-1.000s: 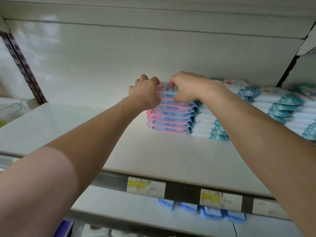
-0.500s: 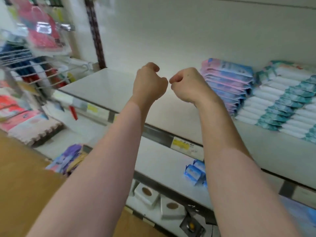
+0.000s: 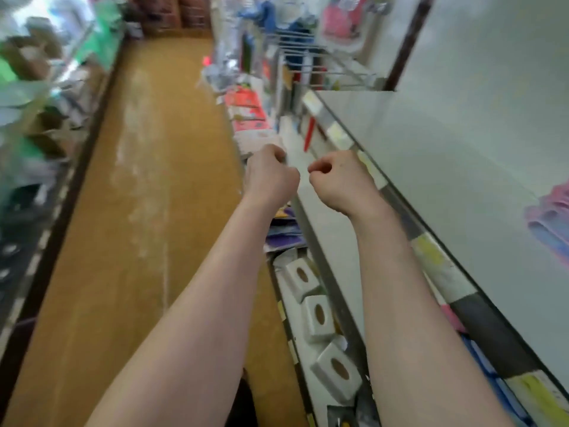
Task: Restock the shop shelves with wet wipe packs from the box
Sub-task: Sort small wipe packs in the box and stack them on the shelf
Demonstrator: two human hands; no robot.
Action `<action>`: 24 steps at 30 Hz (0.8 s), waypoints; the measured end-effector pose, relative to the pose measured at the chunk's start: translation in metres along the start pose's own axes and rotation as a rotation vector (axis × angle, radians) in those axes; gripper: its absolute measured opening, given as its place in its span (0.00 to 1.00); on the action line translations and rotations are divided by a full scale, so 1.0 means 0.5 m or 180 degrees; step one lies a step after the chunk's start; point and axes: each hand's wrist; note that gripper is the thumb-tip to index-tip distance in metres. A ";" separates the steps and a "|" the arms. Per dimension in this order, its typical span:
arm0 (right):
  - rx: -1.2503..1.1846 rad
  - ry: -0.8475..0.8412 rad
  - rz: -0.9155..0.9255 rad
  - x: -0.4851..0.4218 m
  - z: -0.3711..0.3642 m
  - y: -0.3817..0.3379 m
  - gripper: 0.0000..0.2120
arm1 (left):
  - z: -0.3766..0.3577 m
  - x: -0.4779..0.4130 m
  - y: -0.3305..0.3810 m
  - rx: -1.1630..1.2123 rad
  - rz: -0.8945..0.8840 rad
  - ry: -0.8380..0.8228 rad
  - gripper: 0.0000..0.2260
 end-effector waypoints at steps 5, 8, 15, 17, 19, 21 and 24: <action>0.0097 -0.0747 0.0508 0.080 -0.109 -0.066 0.12 | 0.108 0.102 -0.119 0.0026 0.0653 0.0475 0.20; 0.0133 -0.1128 0.0835 0.136 -0.175 -0.120 0.12 | 0.180 0.168 -0.189 -0.0031 0.0986 0.0885 0.19; 0.0369 -0.1854 0.1599 0.312 -0.327 -0.254 0.11 | 0.350 0.358 -0.335 0.0000 0.1626 0.1717 0.20; 0.0417 -0.2072 0.1781 0.376 -0.366 -0.285 0.12 | 0.395 0.423 -0.375 0.0056 0.1741 0.1907 0.20; 0.0447 -0.2286 0.1922 0.447 -0.404 -0.316 0.12 | 0.441 0.495 -0.415 0.0118 0.1891 0.2062 0.20; 0.0445 -0.2467 0.2031 0.523 -0.440 -0.343 0.12 | 0.484 0.571 -0.455 0.0167 0.2036 0.2167 0.19; 0.0425 -0.2676 0.2193 0.636 -0.488 -0.379 0.11 | 0.538 0.680 -0.515 0.0264 0.2216 0.2341 0.18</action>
Point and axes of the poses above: each hand's wrist, its own x-axis away from the middle knuckle, its own z-axis out of the back of the hand, y = z × x, and after that the axes turned 3 degrees about -x, right-handed
